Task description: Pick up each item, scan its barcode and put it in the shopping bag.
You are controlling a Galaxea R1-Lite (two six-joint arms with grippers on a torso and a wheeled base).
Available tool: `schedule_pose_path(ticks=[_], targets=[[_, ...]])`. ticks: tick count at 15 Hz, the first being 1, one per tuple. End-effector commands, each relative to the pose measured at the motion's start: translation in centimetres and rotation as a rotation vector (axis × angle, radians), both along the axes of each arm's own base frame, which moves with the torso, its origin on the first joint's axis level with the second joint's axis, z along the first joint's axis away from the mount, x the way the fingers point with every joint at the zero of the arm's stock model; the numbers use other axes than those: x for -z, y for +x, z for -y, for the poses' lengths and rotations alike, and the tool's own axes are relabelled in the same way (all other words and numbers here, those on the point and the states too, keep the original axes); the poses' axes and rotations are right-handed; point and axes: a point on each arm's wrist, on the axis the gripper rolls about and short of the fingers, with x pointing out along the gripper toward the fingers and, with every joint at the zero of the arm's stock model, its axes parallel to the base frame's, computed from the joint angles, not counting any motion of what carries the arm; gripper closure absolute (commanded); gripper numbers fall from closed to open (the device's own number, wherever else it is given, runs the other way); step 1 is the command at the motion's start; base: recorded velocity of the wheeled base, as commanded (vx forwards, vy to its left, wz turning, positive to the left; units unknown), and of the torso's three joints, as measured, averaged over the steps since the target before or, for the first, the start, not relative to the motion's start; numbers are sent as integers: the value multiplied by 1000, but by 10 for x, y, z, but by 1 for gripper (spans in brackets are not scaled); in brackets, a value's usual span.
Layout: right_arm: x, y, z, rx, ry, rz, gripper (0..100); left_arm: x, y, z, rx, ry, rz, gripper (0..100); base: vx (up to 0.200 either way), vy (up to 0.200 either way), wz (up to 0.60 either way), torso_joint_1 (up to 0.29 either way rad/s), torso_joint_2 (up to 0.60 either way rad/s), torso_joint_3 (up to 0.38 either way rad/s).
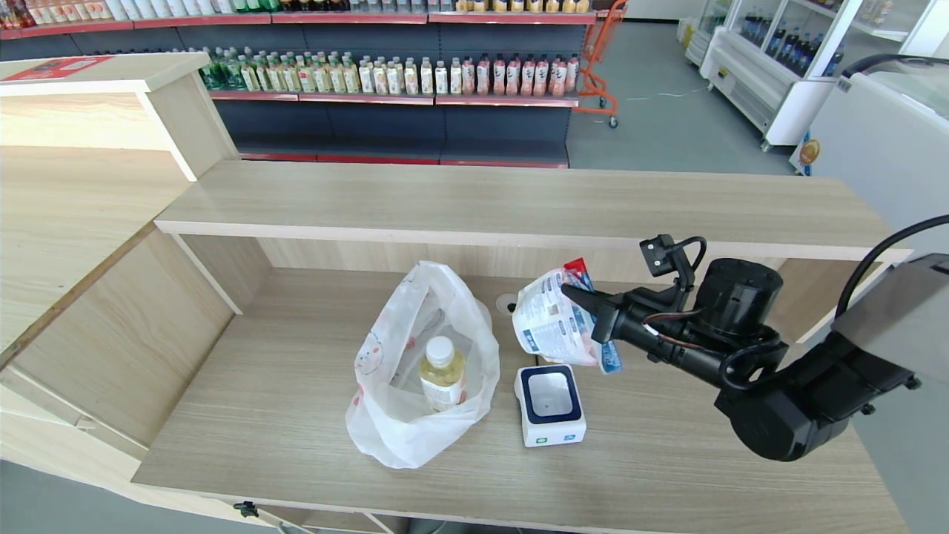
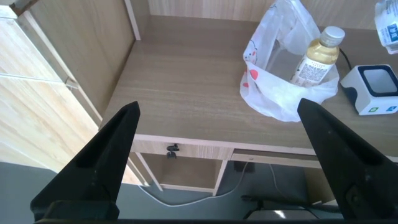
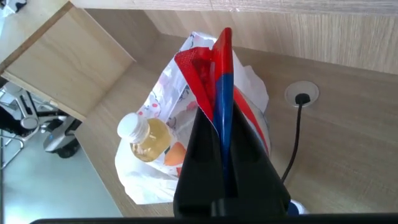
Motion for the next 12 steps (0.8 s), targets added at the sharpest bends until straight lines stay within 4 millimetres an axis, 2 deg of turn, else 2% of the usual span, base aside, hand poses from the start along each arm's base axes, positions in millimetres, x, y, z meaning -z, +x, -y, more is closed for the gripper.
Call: schedule_pose_path(ticks=[1, 4, 7, 12], targets=[[2, 2, -2, -5, 0, -10, 100, 0, 0, 0, 0, 2, 1, 0, 0, 0, 0, 0, 0, 0], [-2, 6, -5, -9, 20, -46, 100, 0, 0, 0, 0, 1, 1, 0, 0, 200, 0, 1, 2, 2], [-4, 21, -15, -18, 33, -81, 100, 0, 0, 0, 0, 2, 1, 0, 0, 200, 0, -4, -6, 4], [5, 24, -26, -37, 41, -131, 100, 0, 0, 0, 0, 1, 1, 0, 0, 0, 0, 0, 0, 0]])
